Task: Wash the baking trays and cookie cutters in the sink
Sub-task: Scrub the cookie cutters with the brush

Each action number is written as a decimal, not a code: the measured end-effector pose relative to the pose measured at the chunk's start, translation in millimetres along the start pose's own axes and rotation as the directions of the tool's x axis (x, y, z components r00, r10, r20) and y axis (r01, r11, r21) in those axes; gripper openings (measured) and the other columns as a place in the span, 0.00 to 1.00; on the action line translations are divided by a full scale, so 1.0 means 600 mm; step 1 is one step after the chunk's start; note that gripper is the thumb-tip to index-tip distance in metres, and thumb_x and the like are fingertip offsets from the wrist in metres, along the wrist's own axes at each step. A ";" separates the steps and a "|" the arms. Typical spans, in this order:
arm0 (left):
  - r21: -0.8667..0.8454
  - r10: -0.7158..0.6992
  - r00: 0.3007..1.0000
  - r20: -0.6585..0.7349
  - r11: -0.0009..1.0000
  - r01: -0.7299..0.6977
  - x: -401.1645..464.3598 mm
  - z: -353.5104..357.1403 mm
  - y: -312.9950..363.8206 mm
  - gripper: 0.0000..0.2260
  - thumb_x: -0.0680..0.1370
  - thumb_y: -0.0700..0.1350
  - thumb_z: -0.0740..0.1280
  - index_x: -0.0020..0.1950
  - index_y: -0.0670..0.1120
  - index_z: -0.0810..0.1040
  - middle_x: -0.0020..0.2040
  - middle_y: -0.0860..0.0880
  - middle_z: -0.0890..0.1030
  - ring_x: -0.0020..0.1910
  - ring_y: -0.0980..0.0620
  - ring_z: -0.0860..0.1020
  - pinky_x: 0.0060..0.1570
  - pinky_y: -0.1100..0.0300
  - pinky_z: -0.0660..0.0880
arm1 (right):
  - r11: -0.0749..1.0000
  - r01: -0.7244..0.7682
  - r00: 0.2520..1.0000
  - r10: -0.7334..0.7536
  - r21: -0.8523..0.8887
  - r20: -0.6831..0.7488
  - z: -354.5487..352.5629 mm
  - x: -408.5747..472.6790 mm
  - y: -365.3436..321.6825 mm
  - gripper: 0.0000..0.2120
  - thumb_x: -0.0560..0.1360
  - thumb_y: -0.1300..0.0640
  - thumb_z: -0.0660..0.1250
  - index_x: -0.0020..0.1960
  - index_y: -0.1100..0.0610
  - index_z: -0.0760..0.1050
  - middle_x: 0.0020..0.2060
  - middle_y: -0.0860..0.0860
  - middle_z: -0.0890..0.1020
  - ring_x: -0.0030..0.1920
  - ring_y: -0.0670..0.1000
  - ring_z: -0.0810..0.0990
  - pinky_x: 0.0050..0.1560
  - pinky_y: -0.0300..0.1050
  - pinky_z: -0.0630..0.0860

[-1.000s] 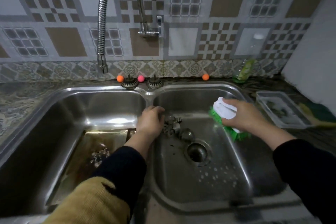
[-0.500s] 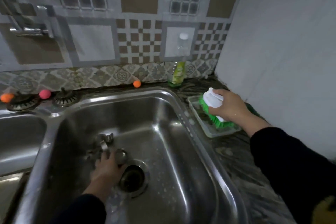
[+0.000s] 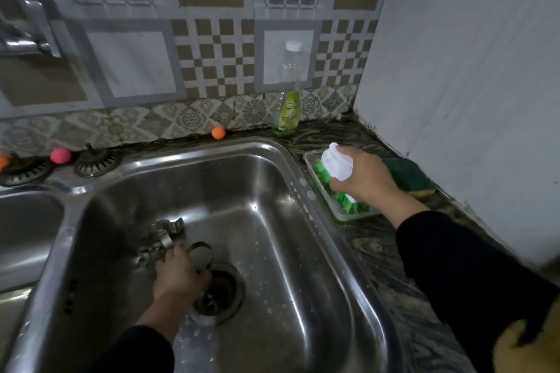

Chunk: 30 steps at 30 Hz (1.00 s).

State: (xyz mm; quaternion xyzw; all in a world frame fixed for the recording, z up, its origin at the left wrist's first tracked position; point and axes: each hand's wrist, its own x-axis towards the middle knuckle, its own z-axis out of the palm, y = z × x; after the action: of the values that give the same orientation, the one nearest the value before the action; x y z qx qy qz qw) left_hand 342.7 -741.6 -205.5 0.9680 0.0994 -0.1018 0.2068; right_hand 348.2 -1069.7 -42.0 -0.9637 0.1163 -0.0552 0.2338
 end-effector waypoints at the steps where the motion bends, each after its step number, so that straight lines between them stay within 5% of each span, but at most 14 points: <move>1: 0.000 0.033 0.999 -0.012 0.999 -0.033 -0.004 -0.007 0.006 0.34 0.69 0.53 0.74 0.70 0.42 0.65 0.67 0.41 0.69 0.65 0.39 0.66 0.63 0.51 0.66 | 1.000 0.008 1.000 -0.008 0.015 -0.014 -0.009 -0.003 -0.008 0.36 0.69 0.52 0.73 0.74 0.50 0.63 0.68 0.52 0.73 0.65 0.55 0.73 0.56 0.44 0.72; 8: -0.174 0.199 0.966 -0.162 0.958 -0.227 -0.053 -0.069 0.046 0.29 0.68 0.56 0.73 0.68 0.54 0.72 0.60 0.46 0.77 0.62 0.45 0.70 0.64 0.56 0.65 | 0.971 0.186 0.982 -0.177 0.154 -0.072 -0.023 -0.069 -0.119 0.36 0.67 0.52 0.74 0.72 0.47 0.65 0.65 0.48 0.75 0.62 0.52 0.75 0.50 0.40 0.69; 14: -0.313 0.225 0.946 -0.233 0.904 -0.292 -0.120 -0.124 0.063 0.17 0.67 0.55 0.75 0.53 0.50 0.80 0.44 0.52 0.83 0.46 0.52 0.81 0.41 0.63 0.72 | 0.922 0.332 0.929 -0.356 0.199 0.099 0.097 -0.169 -0.197 0.35 0.67 0.54 0.72 0.73 0.45 0.65 0.66 0.46 0.76 0.63 0.49 0.75 0.59 0.37 0.71; 18: -0.420 0.210 0.958 -0.196 0.865 -0.275 -0.149 -0.136 0.050 0.17 0.70 0.52 0.74 0.57 0.50 0.80 0.39 0.55 0.79 0.39 0.57 0.77 0.38 0.66 0.68 | 0.926 0.303 0.943 -0.325 0.227 0.066 0.124 -0.177 -0.219 0.36 0.67 0.53 0.72 0.73 0.44 0.64 0.64 0.49 0.77 0.62 0.52 0.76 0.58 0.45 0.75; 24: -0.612 0.140 0.989 -0.050 0.778 -0.141 -0.139 -0.151 -0.004 0.09 0.73 0.51 0.73 0.40 0.47 0.79 0.32 0.54 0.78 0.32 0.57 0.74 0.32 0.69 0.68 | 0.902 0.310 0.931 -0.352 0.302 0.097 0.131 -0.209 -0.248 0.35 0.67 0.51 0.73 0.72 0.43 0.65 0.63 0.46 0.77 0.60 0.49 0.76 0.53 0.39 0.73; 27: -0.800 0.168 0.981 0.093 0.599 -0.026 -0.145 -0.146 -0.009 0.13 0.71 0.55 0.73 0.42 0.45 0.82 0.34 0.50 0.80 0.37 0.53 0.76 0.43 0.59 0.72 | 0.902 0.227 0.964 -0.263 0.367 0.049 0.117 -0.194 -0.267 0.34 0.68 0.53 0.73 0.72 0.46 0.66 0.63 0.49 0.77 0.59 0.51 0.76 0.50 0.38 0.70; 30: -0.933 0.090 0.983 0.163 0.337 0.124 -0.134 -0.162 -0.017 0.12 0.77 0.46 0.68 0.51 0.38 0.81 0.39 0.45 0.81 0.38 0.52 0.77 0.46 0.59 0.74 | 0.890 0.228 0.947 -0.297 0.395 0.123 0.121 -0.216 -0.277 0.34 0.68 0.52 0.74 0.71 0.44 0.66 0.61 0.45 0.76 0.56 0.49 0.77 0.50 0.42 0.76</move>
State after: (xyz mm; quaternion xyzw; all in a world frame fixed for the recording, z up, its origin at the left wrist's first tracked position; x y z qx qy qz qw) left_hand 278.0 -703.5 -103.2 0.6569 0.1300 -0.1176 0.7333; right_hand 267.6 -861.7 -36.0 -0.9087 -0.0500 -0.0205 0.4139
